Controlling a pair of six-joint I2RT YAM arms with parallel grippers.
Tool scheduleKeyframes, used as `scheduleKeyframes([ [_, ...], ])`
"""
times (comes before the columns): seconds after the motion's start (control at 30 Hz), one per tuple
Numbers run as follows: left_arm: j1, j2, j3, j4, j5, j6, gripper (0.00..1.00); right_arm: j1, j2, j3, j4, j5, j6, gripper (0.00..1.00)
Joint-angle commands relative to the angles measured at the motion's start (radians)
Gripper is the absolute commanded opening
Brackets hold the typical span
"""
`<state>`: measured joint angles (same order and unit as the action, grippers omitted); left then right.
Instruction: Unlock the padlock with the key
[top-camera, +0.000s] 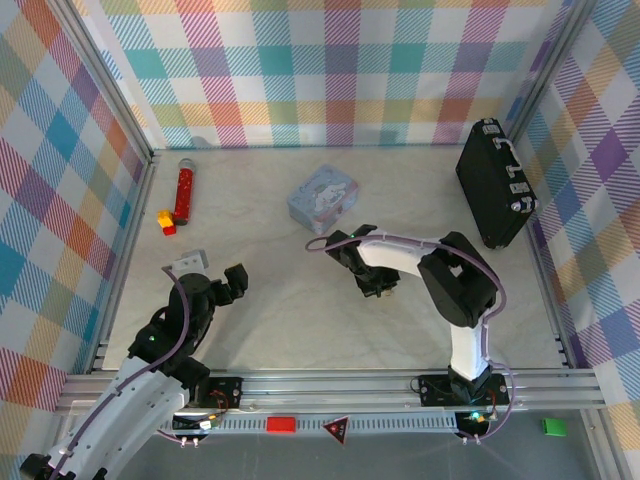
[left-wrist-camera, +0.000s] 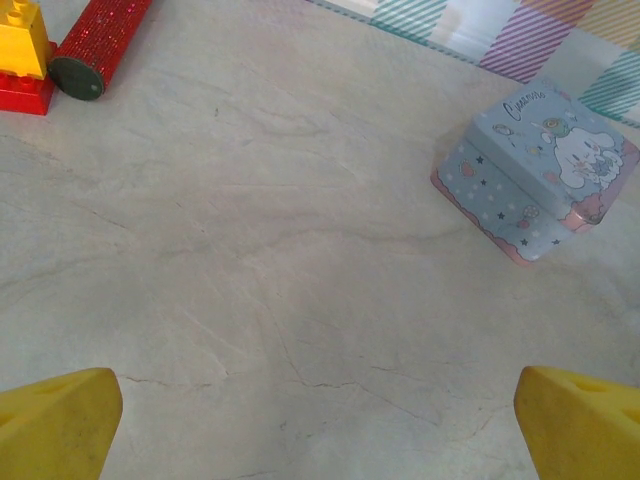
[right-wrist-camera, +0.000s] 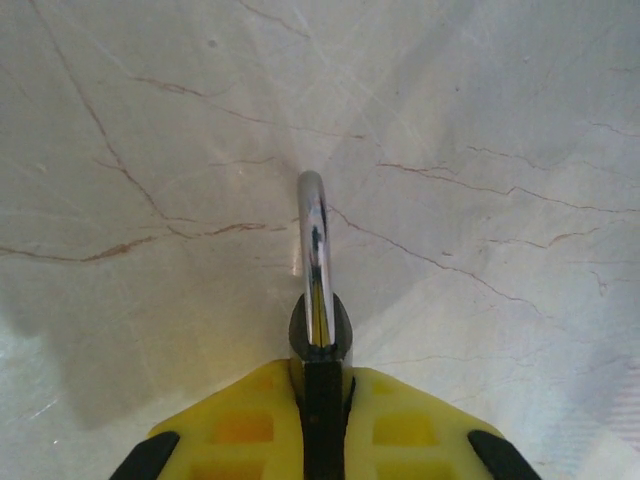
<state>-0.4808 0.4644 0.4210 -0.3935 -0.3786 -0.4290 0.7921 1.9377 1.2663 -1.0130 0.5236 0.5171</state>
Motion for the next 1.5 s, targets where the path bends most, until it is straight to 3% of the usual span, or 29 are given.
scheduleKeyframes([
  [0.0,0.005,-0.012,-0.011,-0.026,-0.019,0.008,1.0,0.027,0.051,0.048,-0.047,-0.05,0.014,0.12],
  [0.3,0.005,-0.024,-0.018,-0.026,-0.028,0.001,1.0,0.102,0.065,0.122,-0.053,-0.143,0.042,0.3],
  [0.4,0.005,-0.03,-0.01,-0.046,-0.047,-0.01,1.0,0.107,0.041,0.146,-0.052,-0.218,0.019,0.43],
  [0.47,0.005,-0.046,-0.016,-0.049,-0.049,-0.02,1.0,0.111,0.005,0.161,-0.051,-0.252,-0.006,0.58],
  [0.57,0.005,-0.067,-0.018,-0.047,-0.051,-0.031,1.0,0.114,-0.058,0.155,-0.034,-0.292,-0.051,0.7],
  [0.73,0.005,-0.07,0.074,-0.111,-0.096,-0.041,1.0,0.114,-0.215,0.151,-0.03,-0.264,-0.103,0.91],
  [0.9,0.006,-0.069,0.098,-0.064,-0.189,-0.099,1.0,0.113,-0.373,0.198,-0.063,-0.149,-0.163,0.96],
  [1.07,0.005,0.067,0.195,-0.025,-0.306,-0.089,1.0,0.11,-0.603,0.092,0.122,-0.116,-0.311,0.97],
  [1.13,0.005,0.114,0.198,0.05,-0.365,-0.048,1.0,0.103,-0.68,0.032,0.222,-0.094,-0.37,0.97],
  [1.27,0.011,0.199,0.088,0.417,-0.423,0.169,1.0,0.086,-0.799,-0.137,0.469,-0.017,-0.506,0.99],
  [1.47,0.049,0.446,-0.067,0.915,-0.408,0.463,1.0,-0.043,-0.919,-0.4,0.791,-0.032,-0.549,0.99],
])
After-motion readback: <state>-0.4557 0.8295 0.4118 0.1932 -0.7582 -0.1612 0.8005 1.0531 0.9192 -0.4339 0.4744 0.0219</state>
